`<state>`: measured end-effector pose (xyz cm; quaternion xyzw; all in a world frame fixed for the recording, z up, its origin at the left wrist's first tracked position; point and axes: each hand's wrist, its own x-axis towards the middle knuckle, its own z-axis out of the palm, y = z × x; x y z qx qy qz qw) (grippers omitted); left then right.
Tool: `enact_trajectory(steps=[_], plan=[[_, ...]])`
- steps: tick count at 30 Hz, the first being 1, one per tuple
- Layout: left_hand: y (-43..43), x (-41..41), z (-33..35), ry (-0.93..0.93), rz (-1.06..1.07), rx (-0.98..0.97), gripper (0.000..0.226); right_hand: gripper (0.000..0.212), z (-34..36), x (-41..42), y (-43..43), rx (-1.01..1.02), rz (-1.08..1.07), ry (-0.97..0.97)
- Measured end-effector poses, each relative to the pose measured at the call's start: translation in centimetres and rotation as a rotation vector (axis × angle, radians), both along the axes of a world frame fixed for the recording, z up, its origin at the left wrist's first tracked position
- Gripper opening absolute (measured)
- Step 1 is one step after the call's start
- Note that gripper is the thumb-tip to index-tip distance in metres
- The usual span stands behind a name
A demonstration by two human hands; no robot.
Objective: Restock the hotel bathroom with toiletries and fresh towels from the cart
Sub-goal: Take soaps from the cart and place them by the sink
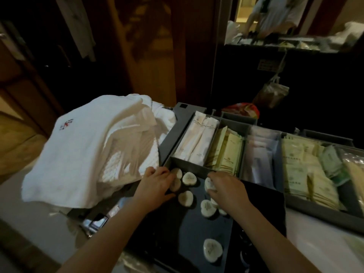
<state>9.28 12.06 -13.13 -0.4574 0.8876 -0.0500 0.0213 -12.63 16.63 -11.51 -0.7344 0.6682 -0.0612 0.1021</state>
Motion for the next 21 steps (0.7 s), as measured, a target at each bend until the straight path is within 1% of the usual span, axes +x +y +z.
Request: enact_trajectory(steps=[5, 7, 11, 13, 15, 18, 21], plan=[[-0.3, -0.1, -0.5, 0.004, -0.025, -0.025, 0.059, 0.042, -0.8, 0.2, -0.4, -0.048, 0.028, 0.044], [-0.4, -0.2, -0.5, 0.0, -0.028, -0.036, 0.057, 0.044, -1.1, 0.3, -0.4, -0.065, 0.026, 0.032], [-0.4, -0.2, -0.2, -0.003, 0.01, -0.02, 0.051, 0.046, -1.8, 0.3, -0.4, -0.096, 0.04, 0.081], [-0.4, -0.3, -0.2, 0.021, 0.013, 0.019, 0.051, 0.054, -2.0, 0.4, -0.4, -0.087, 0.096, 0.126], [-0.5, -0.4, -0.1, 0.05, 0.005, 0.053, 0.053, 0.06, -2.3, 0.4, -0.5, -0.036, 0.167, 0.164], [-0.4, -0.5, 0.1, 0.07, 0.004, 0.067, 0.052, 0.055, -2.3, 0.5, -0.9, -0.013, 0.223, 0.208], [-0.3, -0.4, 0.2, 0.061, 0.01, 0.074, 0.051, 0.051, -2.2, 0.5, -0.9, 0.003, 0.234, 0.191]])
